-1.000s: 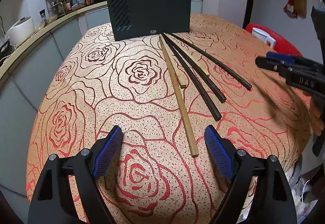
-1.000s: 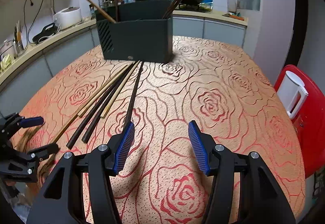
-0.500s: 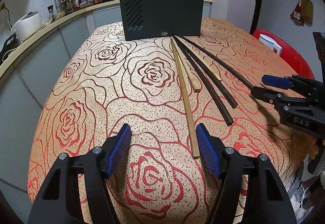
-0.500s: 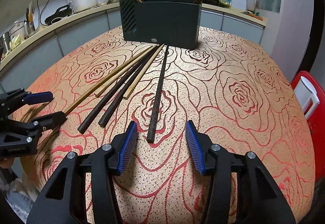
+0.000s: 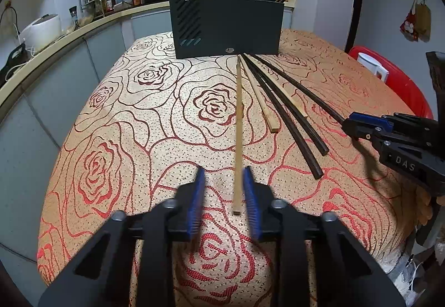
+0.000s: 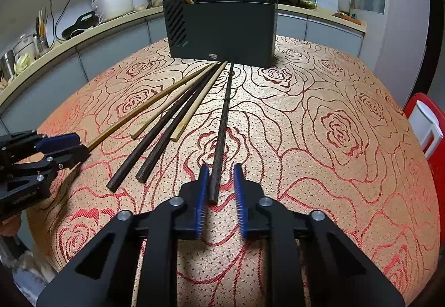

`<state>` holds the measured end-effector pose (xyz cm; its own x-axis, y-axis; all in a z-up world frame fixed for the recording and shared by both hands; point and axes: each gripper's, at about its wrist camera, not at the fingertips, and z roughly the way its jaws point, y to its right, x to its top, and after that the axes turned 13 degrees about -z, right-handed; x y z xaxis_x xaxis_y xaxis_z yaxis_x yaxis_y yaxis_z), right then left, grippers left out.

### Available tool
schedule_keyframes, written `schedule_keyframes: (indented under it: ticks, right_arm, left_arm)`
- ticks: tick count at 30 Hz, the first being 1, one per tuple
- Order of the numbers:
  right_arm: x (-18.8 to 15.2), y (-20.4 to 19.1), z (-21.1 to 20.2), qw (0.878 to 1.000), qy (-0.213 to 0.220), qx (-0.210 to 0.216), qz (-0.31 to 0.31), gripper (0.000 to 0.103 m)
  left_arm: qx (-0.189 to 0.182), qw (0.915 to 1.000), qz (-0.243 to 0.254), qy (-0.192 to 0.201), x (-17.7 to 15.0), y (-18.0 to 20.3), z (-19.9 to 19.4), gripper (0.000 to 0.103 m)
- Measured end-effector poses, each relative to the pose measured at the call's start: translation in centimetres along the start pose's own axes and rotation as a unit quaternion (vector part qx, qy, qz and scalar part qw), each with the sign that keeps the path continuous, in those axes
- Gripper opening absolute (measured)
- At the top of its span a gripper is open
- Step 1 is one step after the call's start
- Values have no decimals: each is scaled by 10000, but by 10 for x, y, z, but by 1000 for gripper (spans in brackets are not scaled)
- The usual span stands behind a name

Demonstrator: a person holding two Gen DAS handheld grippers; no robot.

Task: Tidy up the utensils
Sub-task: 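Grasp a light bamboo chopstick with the left tool while the right tool grasps a dark chopstick, then lift both held chopsticks upright and carry them over the black holder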

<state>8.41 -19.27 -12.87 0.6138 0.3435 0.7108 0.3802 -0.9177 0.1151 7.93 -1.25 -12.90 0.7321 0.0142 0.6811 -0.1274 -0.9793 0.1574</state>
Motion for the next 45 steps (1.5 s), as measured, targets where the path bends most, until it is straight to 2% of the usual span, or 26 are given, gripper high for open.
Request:
schedule_keyframes:
  ticks: [2, 6, 13, 26, 34, 45]
  right_arm:
    - [0, 2, 0, 10000, 7, 35, 56, 15]
    - [-1, 4, 0, 9999, -4, 16, 116, 8]
    - [-1, 15, -6, 9996, -24, -38, 265, 8]
    - [22, 37, -70, 9957, 792, -270, 395, 8]
    - [38, 40, -111, 9901, 1323, -343, 333, 8]
    - [72, 49, -130, 9848, 1667, -346, 344, 8]
  left_arm:
    - [-31, 10000, -40, -21, 1, -1, 0, 8]
    - [-123, 9999, -69, -52, 1, -3, 0, 7]
    - [-117, 9998, -62, 174, 8, -6, -13, 6]
    - [-120, 9957, 169, 900, 36, -3, -64, 6]
    - [28, 9879, 440, 1489, 62, 2, -99, 6]
    - [-50, 9824, 253, 1849, 104, -9, -125, 6]
